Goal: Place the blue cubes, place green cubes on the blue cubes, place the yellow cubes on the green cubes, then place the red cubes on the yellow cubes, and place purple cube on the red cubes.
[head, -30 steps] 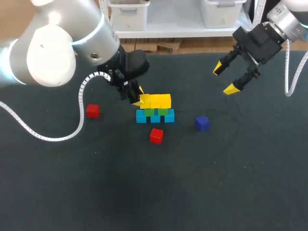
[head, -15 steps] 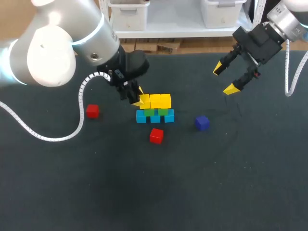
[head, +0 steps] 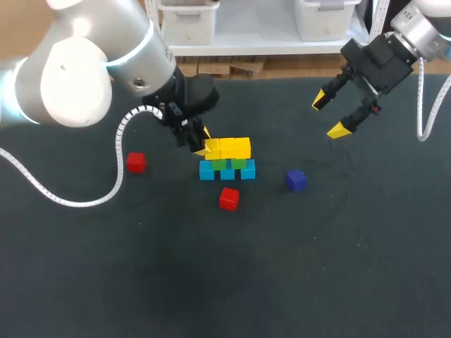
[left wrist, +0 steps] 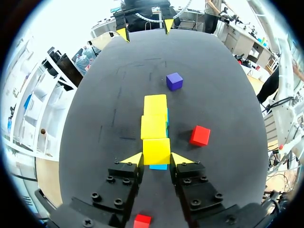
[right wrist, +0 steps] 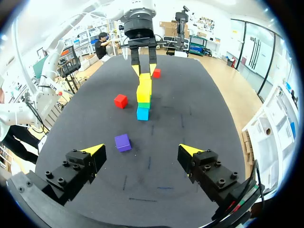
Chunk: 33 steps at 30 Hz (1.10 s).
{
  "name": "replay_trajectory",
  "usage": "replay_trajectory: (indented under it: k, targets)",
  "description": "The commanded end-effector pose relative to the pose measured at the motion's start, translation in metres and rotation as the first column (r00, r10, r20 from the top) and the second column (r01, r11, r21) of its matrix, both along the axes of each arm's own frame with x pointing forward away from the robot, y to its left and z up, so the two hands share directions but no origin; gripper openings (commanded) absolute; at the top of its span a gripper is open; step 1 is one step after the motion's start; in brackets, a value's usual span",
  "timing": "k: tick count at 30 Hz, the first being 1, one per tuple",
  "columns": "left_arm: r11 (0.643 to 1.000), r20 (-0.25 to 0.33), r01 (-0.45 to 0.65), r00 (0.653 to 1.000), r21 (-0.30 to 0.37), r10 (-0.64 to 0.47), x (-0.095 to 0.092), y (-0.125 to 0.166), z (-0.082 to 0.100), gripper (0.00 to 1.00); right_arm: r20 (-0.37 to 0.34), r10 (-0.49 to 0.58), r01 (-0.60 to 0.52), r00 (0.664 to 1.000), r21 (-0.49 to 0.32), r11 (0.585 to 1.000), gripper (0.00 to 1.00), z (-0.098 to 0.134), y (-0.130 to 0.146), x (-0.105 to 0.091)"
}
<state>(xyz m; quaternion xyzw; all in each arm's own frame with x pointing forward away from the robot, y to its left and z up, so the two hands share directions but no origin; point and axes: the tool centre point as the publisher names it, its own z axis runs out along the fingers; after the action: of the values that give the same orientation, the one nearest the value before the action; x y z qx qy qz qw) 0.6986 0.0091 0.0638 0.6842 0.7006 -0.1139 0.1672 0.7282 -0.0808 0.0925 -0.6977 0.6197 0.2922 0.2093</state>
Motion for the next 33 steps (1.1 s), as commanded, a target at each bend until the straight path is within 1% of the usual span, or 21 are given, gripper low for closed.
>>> replay_trajectory:
  k: [1, 4, 7, 11, 13, 16, 18, 20, 21, 23, 24, 27, 31, 32, 33]
  targets:
    - [1.000, -0.006, 0.003, 1.000, 0.005, -0.003, 0.003, -0.001, 0.000, 0.38, 0.000, 0.002, -0.002, 1.000, 0.002, 1.000, 1.00, 0.000, 0.000, 0.001]
    - [1.000, -0.008, 0.003, 1.000, 0.007, -0.003, 0.003, -0.001, 0.000, 0.44, 0.000, 0.002, -0.002, 1.000, 0.002, 1.000, 1.00, 0.000, 0.000, 0.001]
    - [1.000, -0.008, 0.003, 1.000, 0.007, -0.003, 0.003, -0.001, 0.000, 0.45, 0.000, 0.002, -0.002, 1.000, 0.002, 1.000, 1.00, 0.000, 0.000, 0.001]
    - [1.000, -0.007, 0.003, 1.000, 0.005, -0.003, 0.003, -0.001, 0.000, 0.44, 0.000, 0.002, -0.002, 1.000, 0.002, 1.000, 1.00, 0.000, 0.000, 0.001]
    - [1.000, -0.006, 0.003, 1.000, 0.005, -0.003, 0.003, -0.001, 0.000, 0.41, 0.000, 0.002, -0.002, 1.000, 0.002, 1.000, 1.00, 0.000, 0.000, 0.001]
    - [1.000, -0.005, 0.000, 1.000, 0.005, 0.000, 0.003, 0.001, 0.000, 0.41, 0.000, 0.002, -0.002, 1.000, 0.002, 1.000, 1.00, 0.000, 0.000, 0.001]
    - [1.000, -0.003, -0.016, 1.000, 0.018, 0.016, 0.002, 0.006, -0.001, 0.39, 0.000, 0.002, -0.002, 1.000, 0.002, 1.000, 1.00, 0.000, 0.000, 0.001]
    - [0.999, 0.002, -0.029, 1.000, 0.025, 0.029, 0.001, 0.015, -0.002, 0.38, 0.000, 0.002, -0.002, 1.000, 0.002, 1.000, 1.00, 0.000, 0.000, 0.001]
    - [0.999, 0.005, -0.030, 1.000, 0.045, 0.029, 0.000, 0.019, -0.003, 0.38, 0.000, 0.002, -0.002, 1.000, 0.002, 1.000, 1.00, 0.000, 0.000, 0.001]
    - [0.998, 0.005, -0.042, 0.999, 0.052, 0.042, -0.002, 0.033, -0.006, 0.44, 0.000, 0.002, -0.002, 1.000, 0.002, 1.000, 1.00, 0.000, 0.000, 0.001]
    - [0.996, 0.006, -0.048, 0.999, 0.075, 0.047, -0.003, 0.039, -0.007, 0.44, 0.000, 0.002, -0.002, 1.000, 0.002, 1.000, 1.00, 0.000, 0.000, 0.001]
    - [0.991, 0.002, -0.092, 0.996, 0.093, 0.092, -0.004, 0.059, -0.008, 0.46, 0.000, 0.002, -0.002, 1.000, 0.002, 1.000, 1.00, 0.000, 0.000, 0.001]
    - [0.984, -0.019, -0.147, 0.989, 0.101, 0.150, -0.011, 0.086, -0.014, 0.47, 0.000, 0.002, -0.002, 1.000, 0.002, 1.000, 1.00, 0.000, 0.000, 0.001]
    - [0.982, -0.024, -0.152, 0.987, 0.116, 0.156, -0.011, 0.091, -0.017, 0.49, 0.000, 0.002, -0.002, 1.000, 0.002, 1.000, 1.00, 0.000, 0.000, 0.001]
    - [0.981, -0.028, -0.153, 0.987, 0.117, 0.158, -0.012, 0.095, -0.019, 0.52, 0.000, 0.002, -0.002, 1.000, 0.002, 1.000, 1.00, 0.000, 0.000, 0.001]
